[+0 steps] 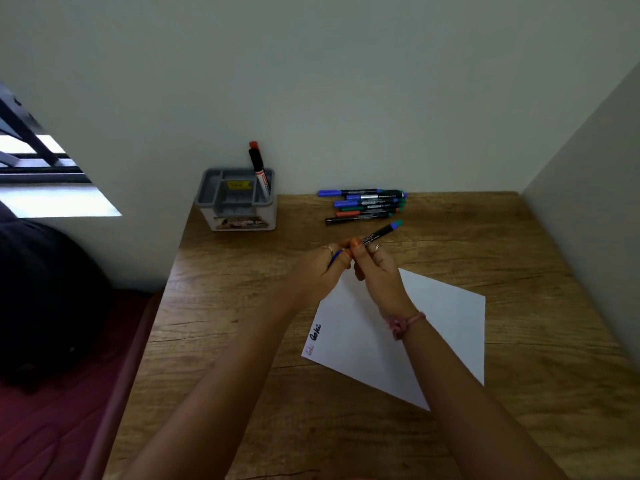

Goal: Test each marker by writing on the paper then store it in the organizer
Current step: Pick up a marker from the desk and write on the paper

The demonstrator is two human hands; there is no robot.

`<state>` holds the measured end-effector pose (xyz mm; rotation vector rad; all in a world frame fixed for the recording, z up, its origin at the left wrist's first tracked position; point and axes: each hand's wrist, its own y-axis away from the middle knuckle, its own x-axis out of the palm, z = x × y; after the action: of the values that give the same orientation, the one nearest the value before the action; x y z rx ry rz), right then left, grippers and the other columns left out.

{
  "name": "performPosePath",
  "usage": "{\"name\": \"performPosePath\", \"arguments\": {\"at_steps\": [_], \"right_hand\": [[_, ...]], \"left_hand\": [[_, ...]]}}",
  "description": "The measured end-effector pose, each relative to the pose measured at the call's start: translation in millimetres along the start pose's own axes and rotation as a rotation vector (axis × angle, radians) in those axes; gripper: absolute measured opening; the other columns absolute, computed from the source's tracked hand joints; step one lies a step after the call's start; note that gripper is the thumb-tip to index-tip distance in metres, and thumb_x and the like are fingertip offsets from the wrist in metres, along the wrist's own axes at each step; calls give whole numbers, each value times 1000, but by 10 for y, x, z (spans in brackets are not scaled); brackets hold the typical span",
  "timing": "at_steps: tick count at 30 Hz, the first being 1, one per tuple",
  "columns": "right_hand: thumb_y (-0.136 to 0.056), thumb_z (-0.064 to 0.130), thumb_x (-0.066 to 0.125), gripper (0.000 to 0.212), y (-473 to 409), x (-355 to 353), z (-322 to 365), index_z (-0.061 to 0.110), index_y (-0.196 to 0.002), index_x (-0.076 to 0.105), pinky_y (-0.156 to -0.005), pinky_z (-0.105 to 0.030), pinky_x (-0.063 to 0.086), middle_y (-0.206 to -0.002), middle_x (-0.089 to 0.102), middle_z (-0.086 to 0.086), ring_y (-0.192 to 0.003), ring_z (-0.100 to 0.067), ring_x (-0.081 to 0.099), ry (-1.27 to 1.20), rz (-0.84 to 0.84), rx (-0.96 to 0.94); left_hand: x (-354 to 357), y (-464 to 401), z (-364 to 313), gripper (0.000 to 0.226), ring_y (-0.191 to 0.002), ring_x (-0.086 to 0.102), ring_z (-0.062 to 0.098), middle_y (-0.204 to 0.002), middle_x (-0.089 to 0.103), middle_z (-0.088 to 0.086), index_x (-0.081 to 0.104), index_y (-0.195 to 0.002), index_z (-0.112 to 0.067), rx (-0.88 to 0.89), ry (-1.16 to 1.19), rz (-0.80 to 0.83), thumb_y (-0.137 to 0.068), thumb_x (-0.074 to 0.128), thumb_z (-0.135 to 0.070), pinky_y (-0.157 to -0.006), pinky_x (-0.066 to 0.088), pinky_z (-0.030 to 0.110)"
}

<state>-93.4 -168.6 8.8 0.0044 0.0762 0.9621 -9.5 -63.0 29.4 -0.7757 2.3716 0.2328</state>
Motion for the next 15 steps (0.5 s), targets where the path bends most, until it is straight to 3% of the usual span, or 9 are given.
{"name": "performPosePath", "arguments": {"at_steps": [3,7,15], "right_hand": [[-97,26,43,36,53,70,-19,-5,-97,60,-54,-21,34,-60,44,1,-52,-3,40,-42,-44,19],[-98,26,41,27,129,101,7,5,-92,57,-57,-20,35,-62,43,1,-53,-1,41,-102,-34,46],[-98,25,40,26,189,112,82,17,-79,57,-60,-21,35,-61,42,3,-56,-5,39,-138,1,13]], "left_hand": [[30,72,-12,34,-56,47,4,-61,51,-9,59,-76,-12,12,37,-44,-99,40,-30,-53,35,11],[78,159,-14,45,-47,38,6,-53,42,-4,48,-59,-16,-75,206,-6,-98,39,-37,-47,29,18],[89,223,-29,51,-44,30,7,-49,35,-7,43,-51,-20,-185,446,27,-92,43,-51,-47,24,23]]}}
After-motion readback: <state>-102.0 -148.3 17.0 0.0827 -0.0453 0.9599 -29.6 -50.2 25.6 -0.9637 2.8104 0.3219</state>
